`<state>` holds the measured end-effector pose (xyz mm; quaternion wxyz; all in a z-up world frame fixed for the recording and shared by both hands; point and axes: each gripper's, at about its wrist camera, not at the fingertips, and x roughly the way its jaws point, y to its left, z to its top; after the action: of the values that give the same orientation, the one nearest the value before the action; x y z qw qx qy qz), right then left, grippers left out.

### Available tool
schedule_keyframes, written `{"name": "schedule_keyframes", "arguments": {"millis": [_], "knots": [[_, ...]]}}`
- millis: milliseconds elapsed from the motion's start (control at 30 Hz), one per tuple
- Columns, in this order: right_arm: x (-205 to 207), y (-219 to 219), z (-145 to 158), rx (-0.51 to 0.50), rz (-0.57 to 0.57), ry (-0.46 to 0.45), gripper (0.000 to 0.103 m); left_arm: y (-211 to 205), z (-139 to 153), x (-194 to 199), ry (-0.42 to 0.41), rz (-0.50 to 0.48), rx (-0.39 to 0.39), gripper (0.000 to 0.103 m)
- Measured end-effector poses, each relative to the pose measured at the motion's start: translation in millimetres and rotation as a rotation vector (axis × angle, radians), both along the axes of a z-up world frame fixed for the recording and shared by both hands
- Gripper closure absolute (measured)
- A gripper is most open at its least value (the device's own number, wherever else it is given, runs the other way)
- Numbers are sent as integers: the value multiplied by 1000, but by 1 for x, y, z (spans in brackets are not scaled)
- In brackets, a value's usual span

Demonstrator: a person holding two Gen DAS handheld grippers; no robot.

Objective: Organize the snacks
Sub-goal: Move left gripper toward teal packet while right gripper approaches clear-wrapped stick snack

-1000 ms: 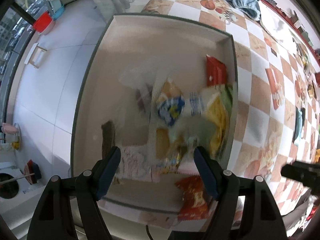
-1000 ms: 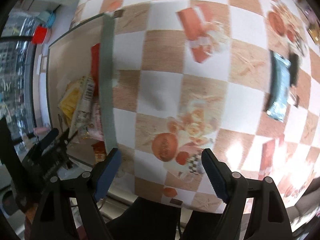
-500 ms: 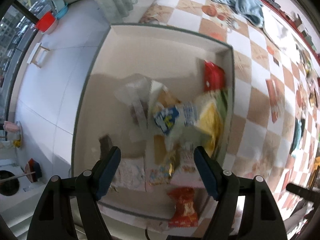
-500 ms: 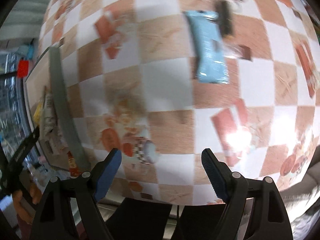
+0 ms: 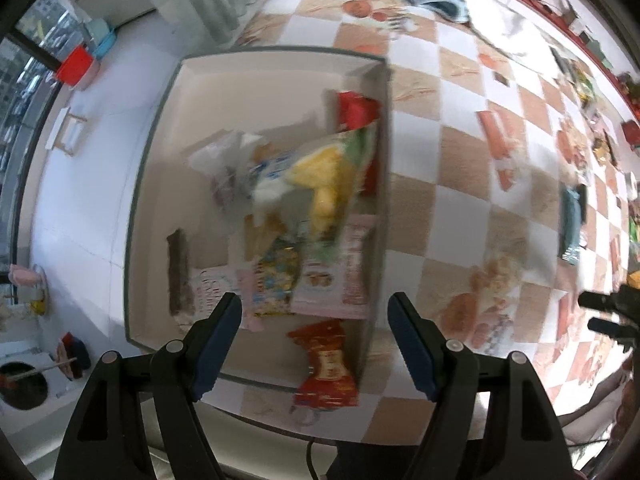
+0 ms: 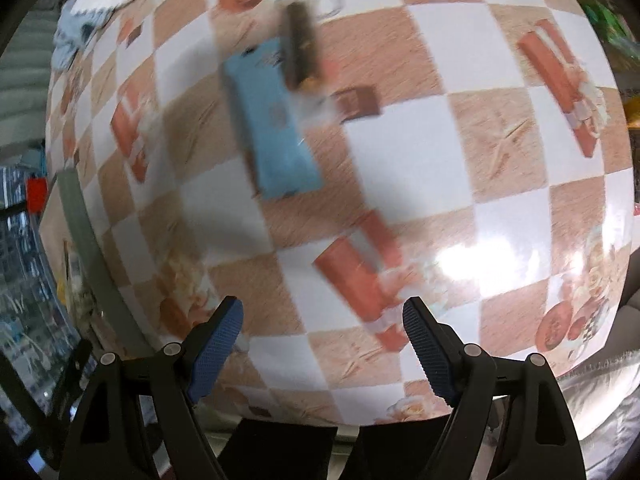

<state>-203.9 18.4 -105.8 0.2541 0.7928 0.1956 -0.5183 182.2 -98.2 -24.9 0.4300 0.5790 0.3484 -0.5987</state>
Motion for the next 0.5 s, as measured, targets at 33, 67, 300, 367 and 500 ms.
{"name": "schedule_keyframes", "arguments": {"millis": [33, 67, 300, 367, 500], "knots": [[-6, 1, 1, 0, -7, 6, 20, 2, 1, -8, 8, -13, 1, 24], [-13, 1, 1, 1, -14, 15, 20, 5, 4, -17, 14, -29, 3, 24], [-60, -11, 0, 13, -51, 94, 20, 23, 2, -69, 20, -162, 28, 24], [-70, -18, -2, 17, -50, 113, 20, 26, -2, -79, 15, -191, 35, 24], [-86, -34, -9, 26, -35, 137, 20, 34, -8, -89, 0, -228, 46, 24]]}}
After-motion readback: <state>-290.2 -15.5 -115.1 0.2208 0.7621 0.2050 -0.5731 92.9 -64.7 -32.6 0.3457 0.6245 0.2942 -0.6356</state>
